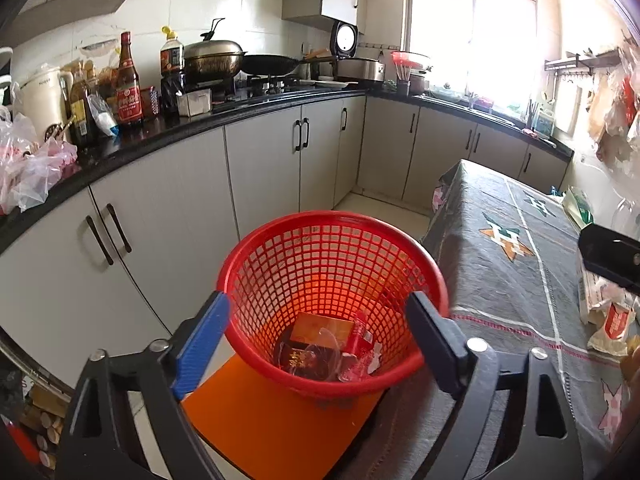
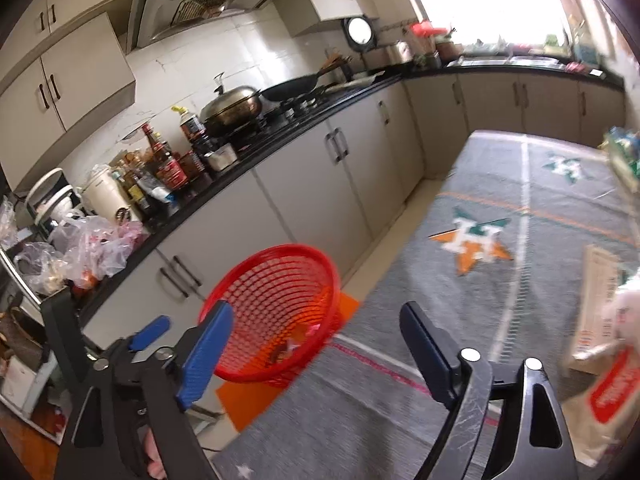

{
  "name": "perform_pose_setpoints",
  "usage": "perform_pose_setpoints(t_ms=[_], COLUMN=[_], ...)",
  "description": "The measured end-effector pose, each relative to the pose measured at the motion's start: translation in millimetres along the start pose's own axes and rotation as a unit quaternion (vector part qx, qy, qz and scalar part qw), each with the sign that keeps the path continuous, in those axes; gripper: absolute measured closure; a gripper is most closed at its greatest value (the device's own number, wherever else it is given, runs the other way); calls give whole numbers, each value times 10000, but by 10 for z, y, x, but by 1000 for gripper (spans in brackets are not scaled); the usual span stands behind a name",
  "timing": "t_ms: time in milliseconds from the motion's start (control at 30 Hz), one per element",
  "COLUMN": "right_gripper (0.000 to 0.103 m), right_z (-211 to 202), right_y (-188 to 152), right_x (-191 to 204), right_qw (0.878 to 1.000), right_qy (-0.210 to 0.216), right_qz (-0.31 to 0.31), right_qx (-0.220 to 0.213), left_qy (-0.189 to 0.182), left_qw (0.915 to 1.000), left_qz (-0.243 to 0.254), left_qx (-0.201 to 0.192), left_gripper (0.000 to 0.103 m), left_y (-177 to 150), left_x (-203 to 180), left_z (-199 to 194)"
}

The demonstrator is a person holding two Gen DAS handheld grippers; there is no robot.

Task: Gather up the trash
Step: 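Move both open tools back over the trash on the table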

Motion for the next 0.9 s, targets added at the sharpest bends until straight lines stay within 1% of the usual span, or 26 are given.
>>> perform_pose_setpoints(t_ms=[167,300,467,533,633,733,800,900], right_gripper=[5,4,4,4,4,4,4,4], right_z=[-341,-582,-932,-1102,-1334,-1608,-1755,-1963], right_y=[-40,-97,-198,-250,-315,-377,-407,-474], right_x=[-148,-317,-581,-717,-901,-1175,-1345,-1706], right_qw=[9980,9972,9968,9959,9945,9920,9906,9877], right_qy=[-419,-507,-557,-640,-735,-921,-1007,-1223], right_qz=[-307,-306,-199,-195,-217,-140,-65,122], right_qx=[-352,-451,-538,-605,-710,-854,-922,-967], left_qy=[-116,-245,-509,-608,-810,-984,-1103,-1330], left_qw=[9998,9991,9965,9950,9913,9874,9839,9769], left_qz=[132,314,636,769,1025,1231,1401,1671], left_qx=[-79,-111,-171,-180,-155,-123,-123,-68], left_gripper=[12,12,11,11,11,11,11,11], left_y=[-10,7,26,26,13,-7,-29,-78], left_x=[-272,-521,-963,-1153,-1505,-1783,-1994,-2328], left_z=[-135,-221,-361,-401,-447,-471,-509,-539])
Point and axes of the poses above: each gripper's, at about its wrist camera, not at the fingertips, and z roughly the way its jaws point, x to its left, y to its top, the point moved 10 cm from there along z, roughly the way its jaws point, and after that the axes turned 11 degrees about z, right-handed, at the moved point
